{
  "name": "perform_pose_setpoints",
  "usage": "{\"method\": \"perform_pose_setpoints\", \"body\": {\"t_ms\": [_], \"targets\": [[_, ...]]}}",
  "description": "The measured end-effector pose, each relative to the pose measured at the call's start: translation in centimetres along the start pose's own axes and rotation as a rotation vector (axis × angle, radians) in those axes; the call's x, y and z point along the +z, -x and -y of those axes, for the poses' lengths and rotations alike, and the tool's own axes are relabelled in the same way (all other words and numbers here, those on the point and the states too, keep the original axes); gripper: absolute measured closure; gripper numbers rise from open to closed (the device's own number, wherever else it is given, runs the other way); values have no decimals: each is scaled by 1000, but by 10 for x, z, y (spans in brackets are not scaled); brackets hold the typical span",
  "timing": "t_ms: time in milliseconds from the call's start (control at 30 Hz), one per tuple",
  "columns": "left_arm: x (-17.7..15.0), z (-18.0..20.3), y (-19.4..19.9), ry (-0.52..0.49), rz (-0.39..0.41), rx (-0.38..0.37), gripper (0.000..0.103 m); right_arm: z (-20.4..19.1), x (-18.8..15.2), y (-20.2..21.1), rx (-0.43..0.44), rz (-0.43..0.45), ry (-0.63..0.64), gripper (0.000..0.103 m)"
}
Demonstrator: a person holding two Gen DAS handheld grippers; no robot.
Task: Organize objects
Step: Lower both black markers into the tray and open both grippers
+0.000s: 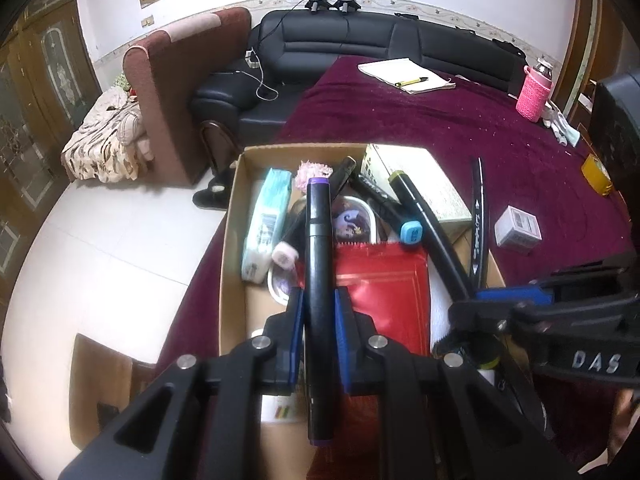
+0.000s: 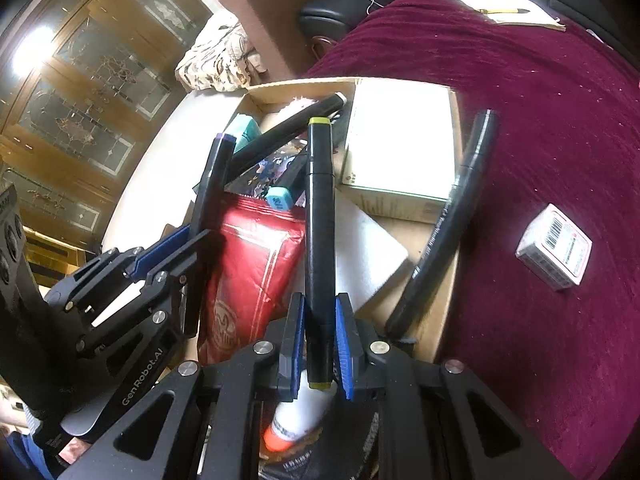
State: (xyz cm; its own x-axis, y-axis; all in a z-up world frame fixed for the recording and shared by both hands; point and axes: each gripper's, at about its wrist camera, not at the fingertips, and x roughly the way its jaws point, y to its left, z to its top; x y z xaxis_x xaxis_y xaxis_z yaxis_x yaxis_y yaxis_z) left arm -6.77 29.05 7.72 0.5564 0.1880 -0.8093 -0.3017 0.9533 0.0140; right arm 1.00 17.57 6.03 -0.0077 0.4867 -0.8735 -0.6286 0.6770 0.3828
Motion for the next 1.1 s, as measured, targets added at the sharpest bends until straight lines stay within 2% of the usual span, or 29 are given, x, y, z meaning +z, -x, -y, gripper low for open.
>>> {"method": "perform_pose_setpoints", "body": {"t_ms": [267,1100], "targets": [[16,6,-9,-29,-1,-9,88,5,2,1,-10,-6,-9,86],[19,13,-10,-53,12,7,88,3,2,3,-14,0,-14,84]]}}
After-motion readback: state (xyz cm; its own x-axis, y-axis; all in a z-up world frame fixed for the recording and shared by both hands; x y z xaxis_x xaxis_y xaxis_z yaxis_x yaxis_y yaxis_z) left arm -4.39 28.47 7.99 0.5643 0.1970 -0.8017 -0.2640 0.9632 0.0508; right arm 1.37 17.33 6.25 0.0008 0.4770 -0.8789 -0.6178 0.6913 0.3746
